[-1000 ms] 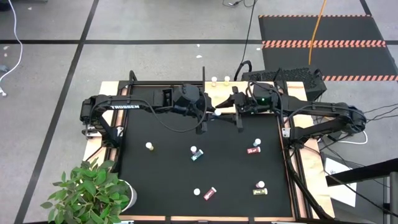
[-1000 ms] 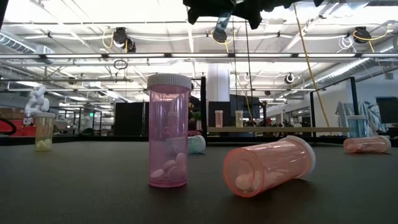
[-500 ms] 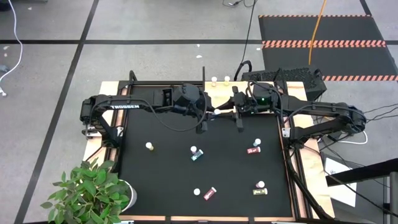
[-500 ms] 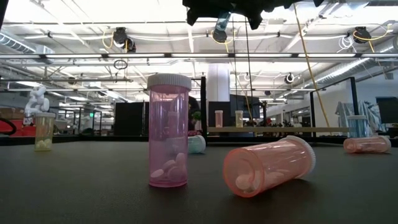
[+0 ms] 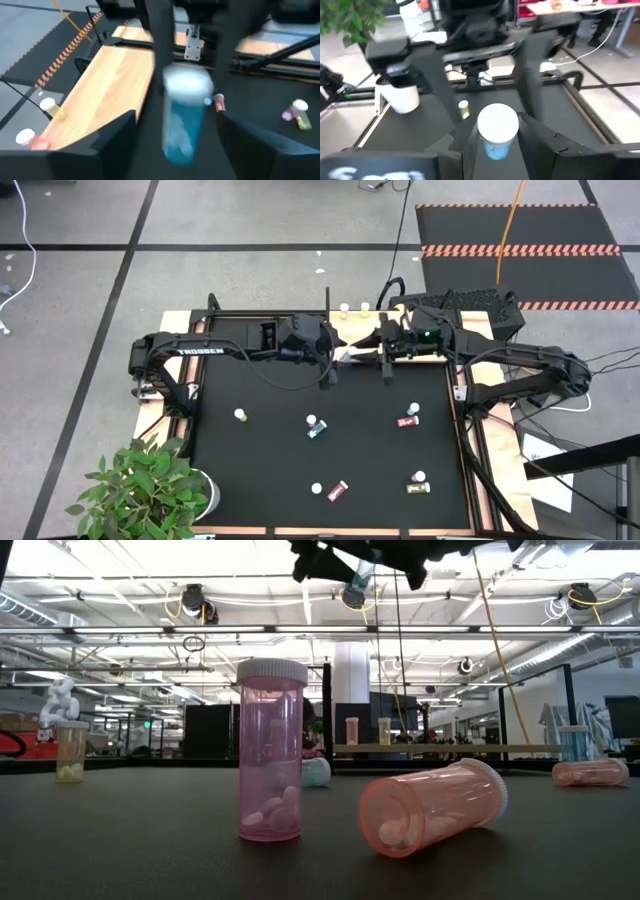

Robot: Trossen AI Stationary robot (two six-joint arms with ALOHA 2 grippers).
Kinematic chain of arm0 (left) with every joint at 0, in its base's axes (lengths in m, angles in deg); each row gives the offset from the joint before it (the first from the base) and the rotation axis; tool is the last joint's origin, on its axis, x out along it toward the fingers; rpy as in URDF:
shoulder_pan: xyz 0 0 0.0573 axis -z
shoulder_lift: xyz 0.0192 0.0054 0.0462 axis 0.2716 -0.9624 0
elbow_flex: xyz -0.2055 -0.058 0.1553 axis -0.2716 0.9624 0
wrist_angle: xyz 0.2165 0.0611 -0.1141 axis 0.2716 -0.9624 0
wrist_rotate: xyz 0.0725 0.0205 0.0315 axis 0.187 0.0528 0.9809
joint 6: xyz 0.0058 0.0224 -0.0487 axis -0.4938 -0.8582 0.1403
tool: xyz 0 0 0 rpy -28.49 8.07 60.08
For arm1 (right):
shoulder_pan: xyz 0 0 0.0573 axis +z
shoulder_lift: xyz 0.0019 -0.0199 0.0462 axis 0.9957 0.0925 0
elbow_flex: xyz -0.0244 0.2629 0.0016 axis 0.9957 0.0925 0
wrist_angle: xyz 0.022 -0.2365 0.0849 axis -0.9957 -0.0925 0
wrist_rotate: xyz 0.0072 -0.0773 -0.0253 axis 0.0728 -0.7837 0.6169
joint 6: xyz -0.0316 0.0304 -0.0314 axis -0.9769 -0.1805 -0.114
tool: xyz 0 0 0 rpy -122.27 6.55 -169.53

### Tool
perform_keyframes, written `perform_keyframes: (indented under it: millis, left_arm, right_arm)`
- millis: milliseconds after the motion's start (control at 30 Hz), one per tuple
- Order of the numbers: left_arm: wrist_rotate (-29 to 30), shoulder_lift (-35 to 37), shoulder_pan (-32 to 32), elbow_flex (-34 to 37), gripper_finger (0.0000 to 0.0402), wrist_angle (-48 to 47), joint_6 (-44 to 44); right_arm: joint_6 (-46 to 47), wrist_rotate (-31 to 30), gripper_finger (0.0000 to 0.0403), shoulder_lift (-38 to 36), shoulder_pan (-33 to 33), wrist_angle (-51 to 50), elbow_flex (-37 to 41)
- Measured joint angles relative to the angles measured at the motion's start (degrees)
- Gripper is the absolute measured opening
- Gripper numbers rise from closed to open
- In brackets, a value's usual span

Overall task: Pick and place medicine bottles onto shelf by color
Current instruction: Put the left blue pill bottle on the shelf

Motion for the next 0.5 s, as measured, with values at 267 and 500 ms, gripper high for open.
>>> perform_keyframes:
  millis: [267,500]
  left_arm:
    - [8.1,6.0,-1.5,0.0,0.0369,-7.0,3.4]
    - [20.6,11.7,-4.5,0.0,0.0369,-15.1,8.7]
  right_arm:
    - [-1.0,-11.0,0.0118,-4.7,-8.6,-8.2,0.0]
    - [-7.4,-16.8,0.0122,1.8,-21.2,-8.7,-0.1]
